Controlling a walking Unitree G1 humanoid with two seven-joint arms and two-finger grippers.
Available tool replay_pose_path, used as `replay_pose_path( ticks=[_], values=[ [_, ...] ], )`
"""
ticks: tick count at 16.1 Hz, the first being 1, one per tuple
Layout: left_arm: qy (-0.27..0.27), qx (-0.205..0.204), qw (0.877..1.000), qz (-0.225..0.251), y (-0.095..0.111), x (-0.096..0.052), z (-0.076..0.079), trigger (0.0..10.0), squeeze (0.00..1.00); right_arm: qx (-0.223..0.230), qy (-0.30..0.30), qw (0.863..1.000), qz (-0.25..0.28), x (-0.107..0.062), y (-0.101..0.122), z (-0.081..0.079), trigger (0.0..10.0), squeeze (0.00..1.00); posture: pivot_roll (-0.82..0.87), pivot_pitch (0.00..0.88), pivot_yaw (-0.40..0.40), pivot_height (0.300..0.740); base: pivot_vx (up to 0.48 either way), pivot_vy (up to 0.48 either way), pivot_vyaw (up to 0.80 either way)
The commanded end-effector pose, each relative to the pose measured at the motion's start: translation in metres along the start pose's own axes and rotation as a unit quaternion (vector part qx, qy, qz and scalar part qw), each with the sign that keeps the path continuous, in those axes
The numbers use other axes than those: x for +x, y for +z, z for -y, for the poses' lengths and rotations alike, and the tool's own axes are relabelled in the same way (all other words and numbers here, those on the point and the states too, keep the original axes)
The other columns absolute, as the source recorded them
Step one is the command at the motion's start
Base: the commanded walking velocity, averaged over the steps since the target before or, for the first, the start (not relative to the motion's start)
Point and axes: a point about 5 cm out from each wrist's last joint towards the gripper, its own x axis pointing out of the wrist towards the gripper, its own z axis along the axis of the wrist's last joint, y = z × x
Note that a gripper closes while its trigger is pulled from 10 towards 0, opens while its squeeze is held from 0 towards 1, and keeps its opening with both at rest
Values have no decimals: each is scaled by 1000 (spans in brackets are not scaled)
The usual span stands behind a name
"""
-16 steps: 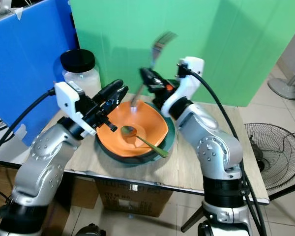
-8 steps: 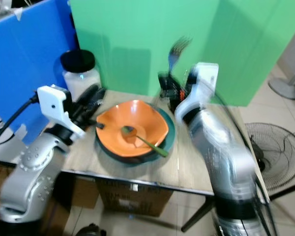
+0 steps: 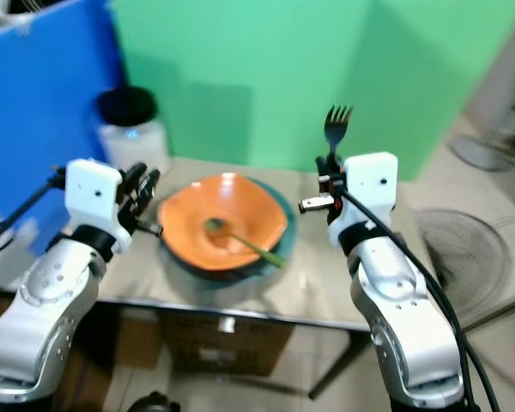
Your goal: Setting the table
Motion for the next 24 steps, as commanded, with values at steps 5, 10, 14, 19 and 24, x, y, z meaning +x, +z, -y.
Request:
replay_pose_path(
  ticks=[5, 10, 14, 19, 24],
  values=[
    [18, 7, 999, 49, 24, 7, -5, 10000, 0, -6, 11, 997, 71, -2, 25, -10, 10000, 0, 157, 0, -23, 740, 0, 0, -715],
    [-15, -17, 998, 60, 33, 5, 5, 10000, 0, -28, -12, 998, 51, -1, 25, 2, 10000, 0, 173, 0, -38, 740, 0, 0, -749],
    [-18, -7, 998, 63, 37, 8, 6, 10000, 0, -69, 2, 996, 62, 7, 36, -6, 10000, 0, 178, 0, -52, 740, 0, 0, -753],
    [-7, -6, 999, 48, 31, 9, 2, 10000, 0, -52, -28, 996, 60, 7, 37, 1, 10000, 0, 162, 0, -30, 740, 0, 0, -756],
    [-9, 5, 999, 44, 29, 8, 3, 10000, 0, -86, -36, 995, 43, 6, 45, 2, 10000, 0, 177, 0, -42, 740, 0, 0, -770]
  ],
)
